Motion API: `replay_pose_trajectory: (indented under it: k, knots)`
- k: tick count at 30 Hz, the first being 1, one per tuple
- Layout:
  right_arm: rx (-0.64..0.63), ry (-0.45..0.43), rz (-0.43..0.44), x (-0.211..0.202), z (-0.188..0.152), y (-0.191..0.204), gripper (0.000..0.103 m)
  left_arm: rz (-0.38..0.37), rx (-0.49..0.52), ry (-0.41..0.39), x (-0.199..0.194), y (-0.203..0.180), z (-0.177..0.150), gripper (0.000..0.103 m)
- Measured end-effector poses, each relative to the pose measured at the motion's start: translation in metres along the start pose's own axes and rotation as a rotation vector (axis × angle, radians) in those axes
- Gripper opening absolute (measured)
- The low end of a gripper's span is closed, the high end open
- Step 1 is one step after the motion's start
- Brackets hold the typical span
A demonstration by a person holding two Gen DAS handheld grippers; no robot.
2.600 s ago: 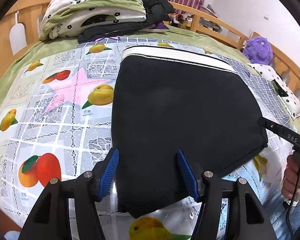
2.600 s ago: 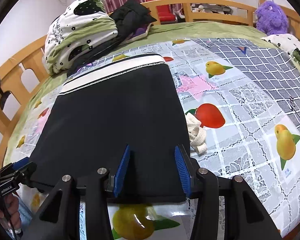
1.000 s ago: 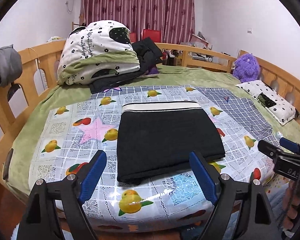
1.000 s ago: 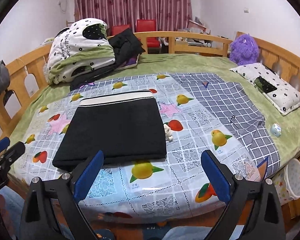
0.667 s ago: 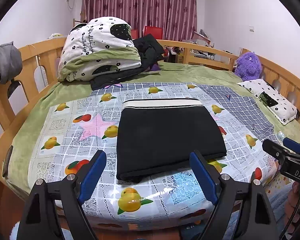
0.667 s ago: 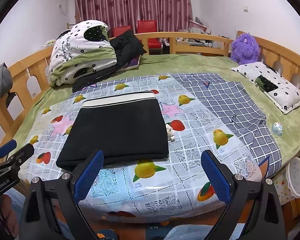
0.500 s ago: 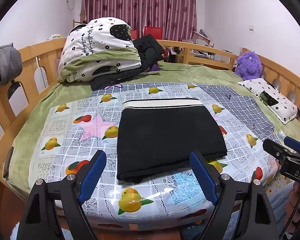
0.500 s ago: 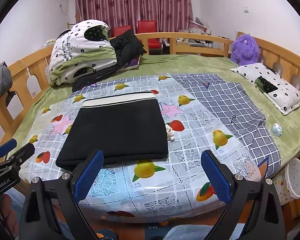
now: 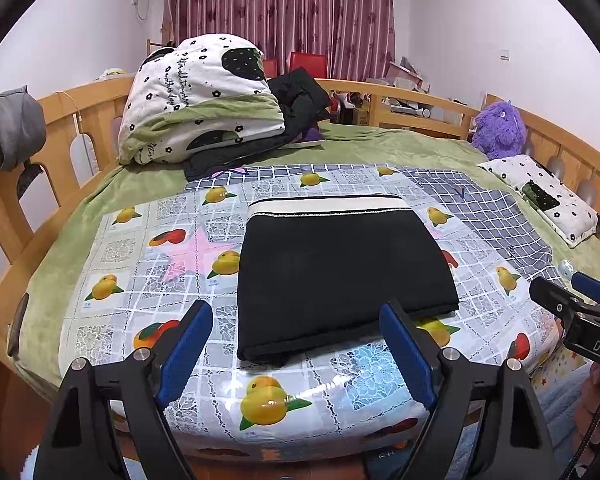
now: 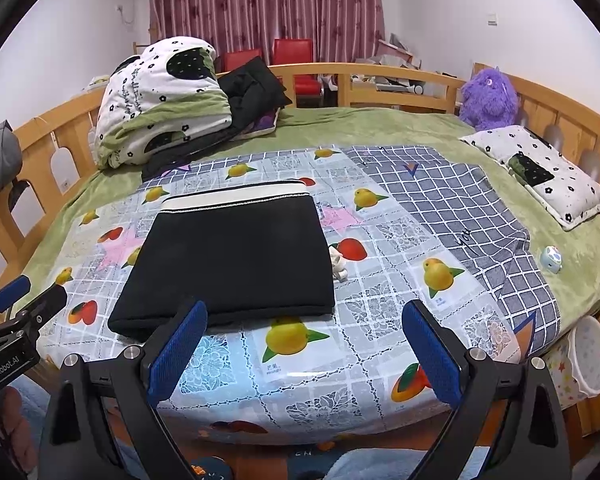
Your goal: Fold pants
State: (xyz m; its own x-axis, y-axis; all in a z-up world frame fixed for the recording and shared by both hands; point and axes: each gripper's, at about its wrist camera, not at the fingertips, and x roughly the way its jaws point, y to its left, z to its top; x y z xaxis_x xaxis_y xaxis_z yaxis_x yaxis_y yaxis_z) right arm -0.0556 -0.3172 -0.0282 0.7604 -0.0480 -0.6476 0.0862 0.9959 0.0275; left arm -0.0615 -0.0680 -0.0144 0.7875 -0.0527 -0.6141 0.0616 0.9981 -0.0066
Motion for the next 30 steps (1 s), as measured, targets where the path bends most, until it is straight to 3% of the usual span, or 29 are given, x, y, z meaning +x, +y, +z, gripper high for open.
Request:
replay_pose_trajectory:
  k: [30]
  knots:
    - [-0.015, -0.006, -0.006, 0.0023, -0.0019, 0.0056, 0.097, 0.010, -0.022, -0.002, -0.0002, 0.0038, -0.0013, 0.085]
